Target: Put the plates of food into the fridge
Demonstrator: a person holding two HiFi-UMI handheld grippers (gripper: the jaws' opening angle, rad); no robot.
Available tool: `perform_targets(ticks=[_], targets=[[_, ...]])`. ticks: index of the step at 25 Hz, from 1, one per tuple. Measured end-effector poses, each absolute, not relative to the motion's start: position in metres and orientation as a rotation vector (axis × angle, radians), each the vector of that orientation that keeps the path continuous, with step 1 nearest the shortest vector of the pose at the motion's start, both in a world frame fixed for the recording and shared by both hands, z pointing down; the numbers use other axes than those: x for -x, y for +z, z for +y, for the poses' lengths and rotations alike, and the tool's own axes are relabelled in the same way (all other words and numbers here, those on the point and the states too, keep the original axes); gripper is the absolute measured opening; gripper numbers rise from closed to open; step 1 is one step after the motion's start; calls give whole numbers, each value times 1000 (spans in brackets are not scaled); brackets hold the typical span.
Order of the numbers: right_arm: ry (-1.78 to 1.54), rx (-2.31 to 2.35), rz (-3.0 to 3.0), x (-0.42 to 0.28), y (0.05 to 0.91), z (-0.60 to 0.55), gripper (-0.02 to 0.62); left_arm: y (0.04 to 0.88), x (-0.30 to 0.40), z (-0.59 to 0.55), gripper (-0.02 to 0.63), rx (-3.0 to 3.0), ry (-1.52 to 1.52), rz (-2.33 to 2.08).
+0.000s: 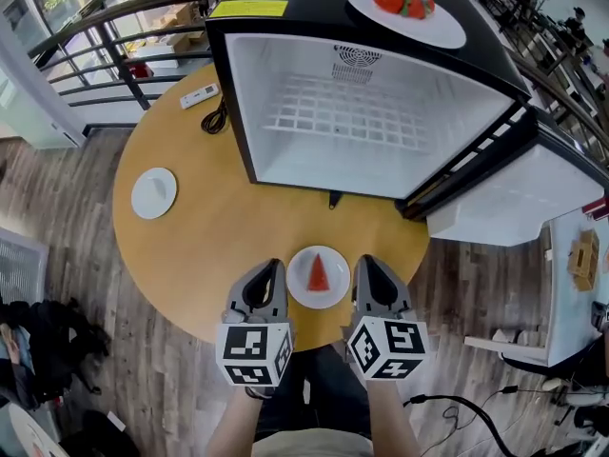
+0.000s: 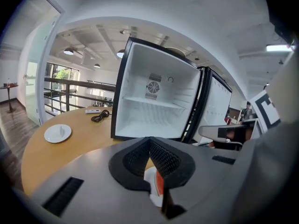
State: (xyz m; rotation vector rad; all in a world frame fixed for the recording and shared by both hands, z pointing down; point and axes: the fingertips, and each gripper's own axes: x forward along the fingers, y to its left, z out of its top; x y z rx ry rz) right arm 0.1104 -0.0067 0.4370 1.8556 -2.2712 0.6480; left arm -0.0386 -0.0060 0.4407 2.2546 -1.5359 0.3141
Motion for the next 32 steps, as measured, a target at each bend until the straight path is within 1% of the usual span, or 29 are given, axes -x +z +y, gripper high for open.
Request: perform_targets(ticks=[7,19,32], targets=[[747,-1854,-2195,-117,472,0,14,475,38,0,8,-2190,355,-1450],[909,-1699,-2027,-130,570,8,14,557,39,16,8,-1951,449,-1358],[1124,-1601,-1985,-135,613,24,14,606,31,34,8,-1817,456,-1304]])
